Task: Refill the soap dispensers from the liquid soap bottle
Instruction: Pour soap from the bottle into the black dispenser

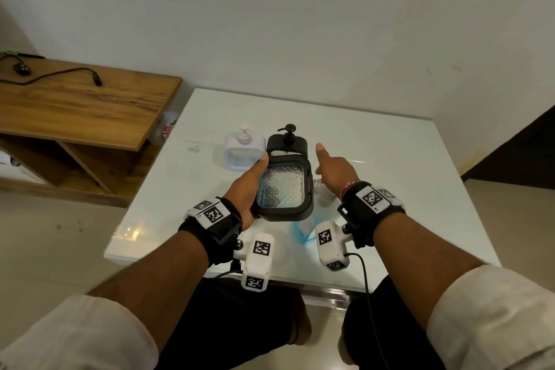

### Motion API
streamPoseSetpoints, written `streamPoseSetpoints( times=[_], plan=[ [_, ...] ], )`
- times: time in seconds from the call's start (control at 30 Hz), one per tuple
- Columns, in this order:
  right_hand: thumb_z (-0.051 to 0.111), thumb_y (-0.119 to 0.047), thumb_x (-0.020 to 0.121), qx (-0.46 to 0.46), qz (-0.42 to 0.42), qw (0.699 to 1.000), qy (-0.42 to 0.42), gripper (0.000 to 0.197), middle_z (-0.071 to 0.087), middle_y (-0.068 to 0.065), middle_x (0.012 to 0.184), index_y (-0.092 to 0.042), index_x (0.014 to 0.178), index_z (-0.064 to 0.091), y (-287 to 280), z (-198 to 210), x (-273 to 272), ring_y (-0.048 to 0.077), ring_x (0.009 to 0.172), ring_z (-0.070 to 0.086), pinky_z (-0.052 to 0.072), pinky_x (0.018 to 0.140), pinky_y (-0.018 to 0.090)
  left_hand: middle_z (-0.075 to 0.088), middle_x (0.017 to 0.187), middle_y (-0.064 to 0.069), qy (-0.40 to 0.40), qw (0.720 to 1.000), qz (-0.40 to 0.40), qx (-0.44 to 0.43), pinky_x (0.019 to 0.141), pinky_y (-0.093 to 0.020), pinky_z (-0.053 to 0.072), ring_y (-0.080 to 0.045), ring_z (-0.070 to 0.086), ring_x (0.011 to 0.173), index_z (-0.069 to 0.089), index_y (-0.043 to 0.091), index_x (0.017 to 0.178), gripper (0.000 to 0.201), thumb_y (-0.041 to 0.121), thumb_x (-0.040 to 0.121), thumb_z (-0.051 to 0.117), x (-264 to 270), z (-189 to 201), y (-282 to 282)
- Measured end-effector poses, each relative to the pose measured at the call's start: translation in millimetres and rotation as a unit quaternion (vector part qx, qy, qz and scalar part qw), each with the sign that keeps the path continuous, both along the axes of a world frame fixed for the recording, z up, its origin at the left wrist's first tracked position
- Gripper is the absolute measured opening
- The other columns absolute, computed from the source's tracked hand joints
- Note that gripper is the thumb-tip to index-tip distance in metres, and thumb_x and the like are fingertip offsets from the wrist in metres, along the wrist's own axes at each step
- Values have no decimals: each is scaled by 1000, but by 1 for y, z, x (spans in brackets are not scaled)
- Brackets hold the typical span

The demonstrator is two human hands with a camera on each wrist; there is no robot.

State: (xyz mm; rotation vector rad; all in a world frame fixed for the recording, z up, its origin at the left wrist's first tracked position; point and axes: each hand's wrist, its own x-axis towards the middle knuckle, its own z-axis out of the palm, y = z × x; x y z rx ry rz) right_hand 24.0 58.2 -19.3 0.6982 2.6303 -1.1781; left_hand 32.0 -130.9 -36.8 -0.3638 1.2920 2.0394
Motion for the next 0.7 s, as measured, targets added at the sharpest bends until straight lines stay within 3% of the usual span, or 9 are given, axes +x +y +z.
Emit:
streamPoseSetpoints(
  times=[0.2,0.4,0.7],
  plan=[
    [18,-60,100,-9,10,1000,4,77,66,17,109,-1,106,67,-2,6,0,29,101,59,39,89,35,73,124,-10,-8,1000,-2,2,94,-41,56,-29,69,116,65,17,134,55,58,102,46,-2,-3,-2],
    [19,-61,99,47,17,999,-4,74,66,14,113,-4,101,67,-3,-1,3,26,94,55,35,84,31,72,126,-12,-9,1000,-2,2,103,-46,53,-31,68,119,66,16,133,55,58,100,50,-3,-7,0],
    [18,-58,100,23,29,999,10,75,64,15,115,-3,106,68,-8,5,6,26,99,54,33,86,31,73,123,-12,-1,1000,-1,1,110,-50,48,-32,68,118,67,15,131,57,59,100,51,-4,-10,-1]
  ],
)
